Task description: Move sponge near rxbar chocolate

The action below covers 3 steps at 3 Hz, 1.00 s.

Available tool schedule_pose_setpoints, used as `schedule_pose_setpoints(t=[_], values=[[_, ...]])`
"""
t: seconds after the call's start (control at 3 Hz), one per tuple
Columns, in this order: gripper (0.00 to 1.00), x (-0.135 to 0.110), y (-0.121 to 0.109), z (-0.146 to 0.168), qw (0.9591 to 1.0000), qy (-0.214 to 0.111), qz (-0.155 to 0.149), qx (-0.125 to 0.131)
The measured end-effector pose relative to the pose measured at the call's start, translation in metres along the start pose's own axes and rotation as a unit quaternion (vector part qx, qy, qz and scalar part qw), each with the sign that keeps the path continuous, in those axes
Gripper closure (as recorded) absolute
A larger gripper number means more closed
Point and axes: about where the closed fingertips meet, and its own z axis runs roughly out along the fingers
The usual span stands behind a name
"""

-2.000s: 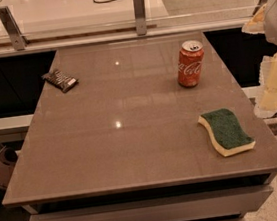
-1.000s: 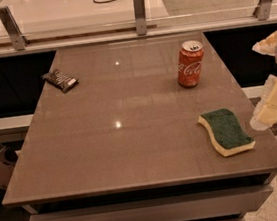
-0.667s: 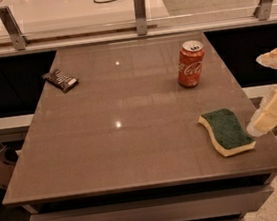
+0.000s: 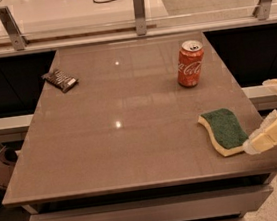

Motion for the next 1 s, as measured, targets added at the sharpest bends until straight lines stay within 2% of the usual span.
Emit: schedule_pose_setpoints(t=[0.33,1.0], values=[[0.00,0.008,0.009,0.010,0.9989,-0.040,0.024,-0.004],[0.00,0.003,0.022,0.026,0.9912,-0.125,0.042,-0.008]])
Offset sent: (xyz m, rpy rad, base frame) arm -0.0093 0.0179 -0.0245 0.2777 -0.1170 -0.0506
